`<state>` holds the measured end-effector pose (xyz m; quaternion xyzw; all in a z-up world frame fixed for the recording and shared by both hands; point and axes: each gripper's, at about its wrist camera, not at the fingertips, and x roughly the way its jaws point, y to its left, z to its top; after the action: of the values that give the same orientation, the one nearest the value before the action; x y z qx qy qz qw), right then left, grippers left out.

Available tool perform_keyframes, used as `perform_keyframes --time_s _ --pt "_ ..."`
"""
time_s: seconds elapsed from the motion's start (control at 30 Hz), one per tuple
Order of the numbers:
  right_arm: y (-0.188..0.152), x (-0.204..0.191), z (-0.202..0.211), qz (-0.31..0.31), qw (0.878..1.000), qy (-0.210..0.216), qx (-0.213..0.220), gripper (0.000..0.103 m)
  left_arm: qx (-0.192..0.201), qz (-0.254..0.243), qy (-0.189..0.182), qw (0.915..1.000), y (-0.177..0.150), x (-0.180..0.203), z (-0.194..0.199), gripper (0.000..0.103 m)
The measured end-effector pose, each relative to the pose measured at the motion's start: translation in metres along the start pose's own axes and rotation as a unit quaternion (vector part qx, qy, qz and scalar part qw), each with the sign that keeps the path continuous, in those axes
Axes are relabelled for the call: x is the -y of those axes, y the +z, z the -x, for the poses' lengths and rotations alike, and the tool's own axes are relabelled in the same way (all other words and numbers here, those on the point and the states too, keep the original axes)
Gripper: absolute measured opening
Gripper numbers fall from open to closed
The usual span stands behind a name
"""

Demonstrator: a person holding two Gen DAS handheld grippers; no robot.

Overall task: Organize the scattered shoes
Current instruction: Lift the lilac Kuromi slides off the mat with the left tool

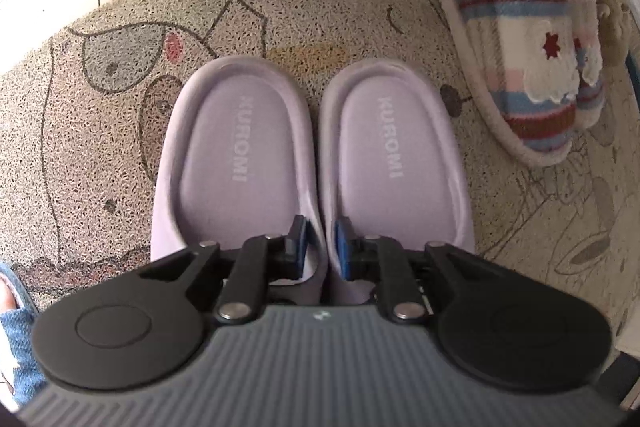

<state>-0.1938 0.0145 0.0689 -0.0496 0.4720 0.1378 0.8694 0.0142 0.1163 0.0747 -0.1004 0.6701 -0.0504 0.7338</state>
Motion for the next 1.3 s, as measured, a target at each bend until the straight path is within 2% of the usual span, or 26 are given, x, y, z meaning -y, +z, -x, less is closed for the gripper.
perform_keyframes --time_s 0.1,0.17,0.27,0.47,0.53,0.6,0.63,0.77,0.87,0.97,1.1,1.3 --pt "0.000 -0.015 -0.009 0.018 1.000 -0.023 -0.006 0.103 0.002 -0.002 -0.002 1.0000 0.000 -0.001 0.001 0.015" --pt "0.000 -0.014 -0.013 0.002 0.999 -0.038 -0.001 0.103 0.003 0.001 0.002 1.0000 -0.001 -0.002 0.002 0.016" --pt "0.007 -0.010 -0.014 -0.034 0.999 -0.042 -0.001 0.103 0.011 -0.011 0.007 0.9998 -0.003 -0.001 0.004 0.016" --pt "0.006 -0.018 -0.017 -0.022 0.999 -0.043 -0.010 0.103 0.012 -0.008 0.005 0.9999 -0.001 -0.002 0.002 0.018" --pt "0.007 -0.015 -0.019 -0.033 0.999 -0.039 -0.015 0.103 0.011 -0.009 -0.001 0.9999 -0.001 -0.001 0.001 0.023" --pt "0.006 -0.011 -0.022 -0.037 0.999 -0.031 -0.022 0.103 0.009 -0.008 -0.005 0.9999 0.000 -0.001 0.000 0.037" --pt "0.006 -0.010 -0.023 -0.039 0.998 -0.030 -0.026 0.102 0.006 -0.004 -0.007 0.9999 0.001 0.000 -0.001 0.040" --pt "0.005 -0.012 -0.024 -0.035 0.999 -0.025 -0.024 0.102 0.001 0.006 -0.009 0.9999 0.003 0.003 -0.003 0.042" --pt "0.004 -0.014 -0.024 -0.033 0.999 -0.022 -0.023 0.102 -0.004 0.010 -0.003 0.9999 0.004 0.005 -0.005 0.041" --pt "0.003 -0.015 -0.024 -0.030 0.999 -0.022 -0.023 0.100 0.004 -0.003 0.014 0.9999 0.000 0.011 -0.005 0.030" --pt "0.005 -0.014 -0.021 -0.027 0.999 -0.026 -0.021 0.097 0.006 0.004 0.016 0.9998 -0.002 0.004 -0.004 0.017" --pt "0.003 -0.017 -0.013 -0.029 0.999 -0.018 -0.015 0.094 0.018 0.002 0.023 0.9996 -0.007 0.003 0.000 0.014"
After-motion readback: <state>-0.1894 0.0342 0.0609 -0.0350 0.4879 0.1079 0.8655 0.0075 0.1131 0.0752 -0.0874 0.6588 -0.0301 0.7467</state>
